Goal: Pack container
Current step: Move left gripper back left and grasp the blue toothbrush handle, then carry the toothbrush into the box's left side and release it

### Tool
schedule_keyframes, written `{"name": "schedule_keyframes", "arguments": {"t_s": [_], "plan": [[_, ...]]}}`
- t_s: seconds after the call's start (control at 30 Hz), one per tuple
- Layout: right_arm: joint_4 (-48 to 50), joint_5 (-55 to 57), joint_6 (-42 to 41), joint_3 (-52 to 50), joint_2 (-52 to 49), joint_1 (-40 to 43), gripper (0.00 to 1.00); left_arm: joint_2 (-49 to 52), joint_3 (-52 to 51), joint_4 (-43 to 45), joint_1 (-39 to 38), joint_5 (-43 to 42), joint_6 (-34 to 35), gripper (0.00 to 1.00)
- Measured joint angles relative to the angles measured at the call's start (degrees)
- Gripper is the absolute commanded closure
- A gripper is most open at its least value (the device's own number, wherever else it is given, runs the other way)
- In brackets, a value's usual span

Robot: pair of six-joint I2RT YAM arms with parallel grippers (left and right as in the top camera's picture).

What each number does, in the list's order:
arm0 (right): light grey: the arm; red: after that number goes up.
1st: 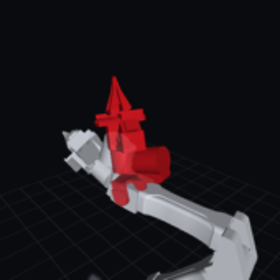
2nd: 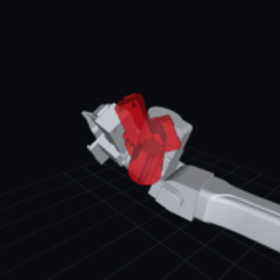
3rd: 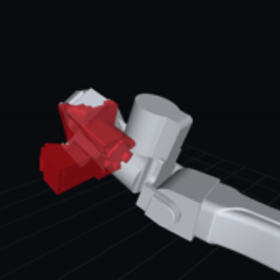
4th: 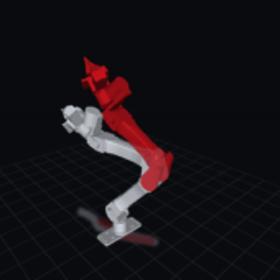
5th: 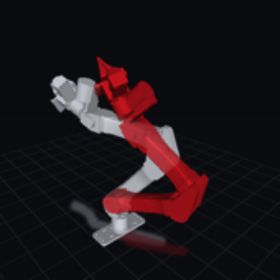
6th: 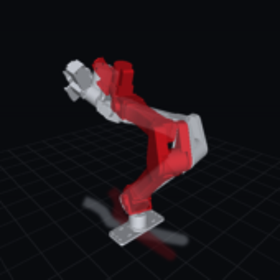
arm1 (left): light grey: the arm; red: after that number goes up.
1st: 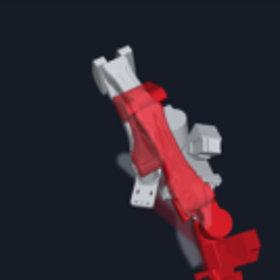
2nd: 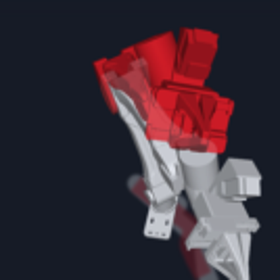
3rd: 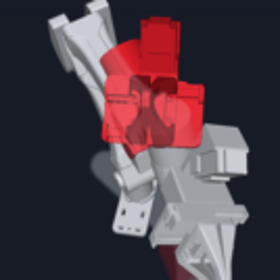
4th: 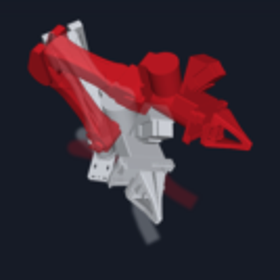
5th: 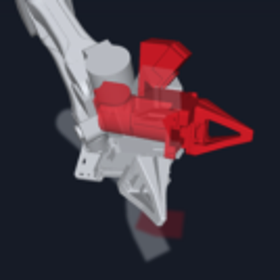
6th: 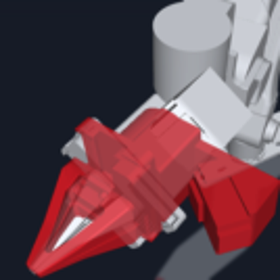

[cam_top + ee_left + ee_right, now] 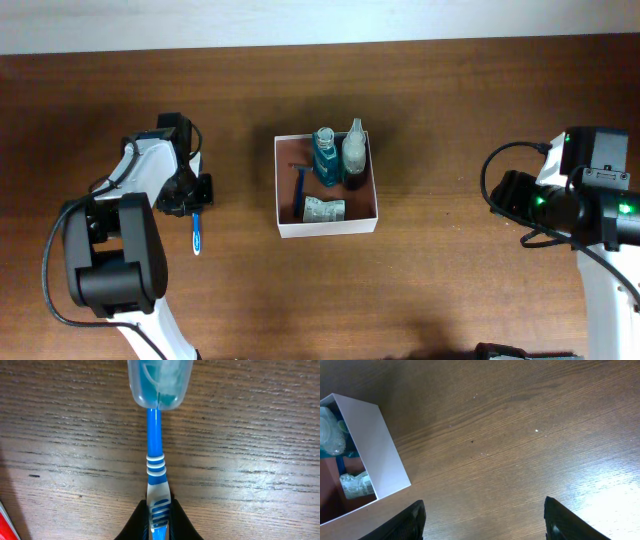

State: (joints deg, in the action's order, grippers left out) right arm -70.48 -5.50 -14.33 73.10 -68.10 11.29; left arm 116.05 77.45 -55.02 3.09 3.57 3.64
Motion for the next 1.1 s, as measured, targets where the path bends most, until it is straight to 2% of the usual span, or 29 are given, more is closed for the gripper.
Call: {"name": "schedule_keyframes", "arguments": {"t_s": [0.2, 0.33, 0.5, 0.63, 0.9, 1.1], "plan": [[0.0, -0.02, 0.0, 0.0, 0.0, 0.0, 0.32, -1.25, 0.0, -1.31, -0.02, -0.26, 0.0, 1.0], [0.0, -0.02, 0.0, 0.0, 0.0, 0.0, 0.31, -8.22, 0.0, -2.67, -0.94, -1.97, 0.02, 0.99], [-0.02, -0.02, 0.0, 0.0, 0.0, 0.0, 0.31, -24.15, 0.74, -2.43, -8.24, -6.1, 1.84, 0.99], [0.0, -0.02, 0.0, 0.0, 0.0, 0.0, 0.32, -29.97, 1.38, -2.19, -14.62, -7.32, 6.1, 1.0], [0.0, -0.02, 0.0, 0.0, 0.0, 0.0, 0.31, -27.87, 1.38, 3.76, -23.96, -8.13, 13.81, 1.0], [0.0, -0.02, 0.0, 0.0, 0.0, 0.0, 0.31, -24.3, 1.38, 7.17, -27.34, -8.15, 15.56, 0.99]]}}
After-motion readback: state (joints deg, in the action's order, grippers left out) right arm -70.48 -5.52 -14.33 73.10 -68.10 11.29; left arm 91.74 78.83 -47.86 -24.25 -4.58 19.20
